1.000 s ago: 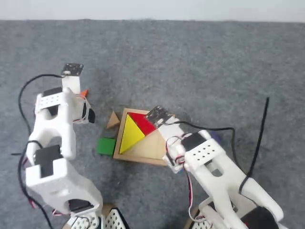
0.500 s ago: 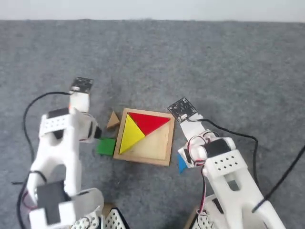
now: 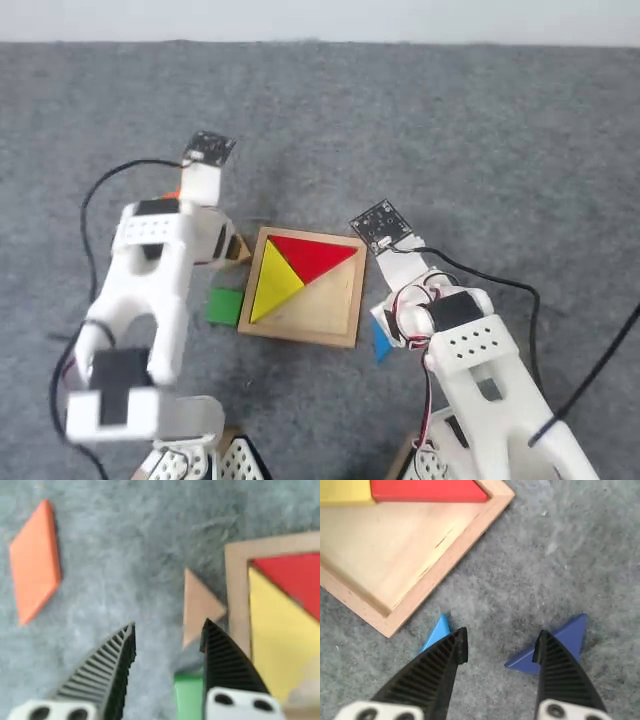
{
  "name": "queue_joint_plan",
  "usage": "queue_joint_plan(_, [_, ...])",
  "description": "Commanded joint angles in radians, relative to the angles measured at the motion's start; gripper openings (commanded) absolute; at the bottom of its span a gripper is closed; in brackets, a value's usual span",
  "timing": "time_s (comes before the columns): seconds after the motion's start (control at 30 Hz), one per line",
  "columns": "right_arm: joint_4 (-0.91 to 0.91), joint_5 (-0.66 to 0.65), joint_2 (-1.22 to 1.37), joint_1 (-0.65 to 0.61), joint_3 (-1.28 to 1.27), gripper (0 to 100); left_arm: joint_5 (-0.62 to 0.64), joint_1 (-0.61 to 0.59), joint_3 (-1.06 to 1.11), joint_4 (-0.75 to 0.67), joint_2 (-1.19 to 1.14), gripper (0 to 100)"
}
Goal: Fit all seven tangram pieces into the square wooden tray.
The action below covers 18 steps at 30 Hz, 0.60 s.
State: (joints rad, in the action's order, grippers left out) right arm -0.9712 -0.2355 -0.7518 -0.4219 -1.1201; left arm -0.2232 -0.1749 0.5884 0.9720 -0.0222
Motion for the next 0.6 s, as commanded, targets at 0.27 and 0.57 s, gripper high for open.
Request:
queue_joint_plan(0.27, [0.019, -0.006, 0.015, 0.015, 0.005, 22.3, 0.166, 0.061, -0.257, 0.144, -0.21, 20])
queue_joint_plan(0.57, [0.019, -0.006, 0.015, 0.016, 0.005, 22.3, 0.19, 0.075, -0.234, 0.242, -0.264, 20])
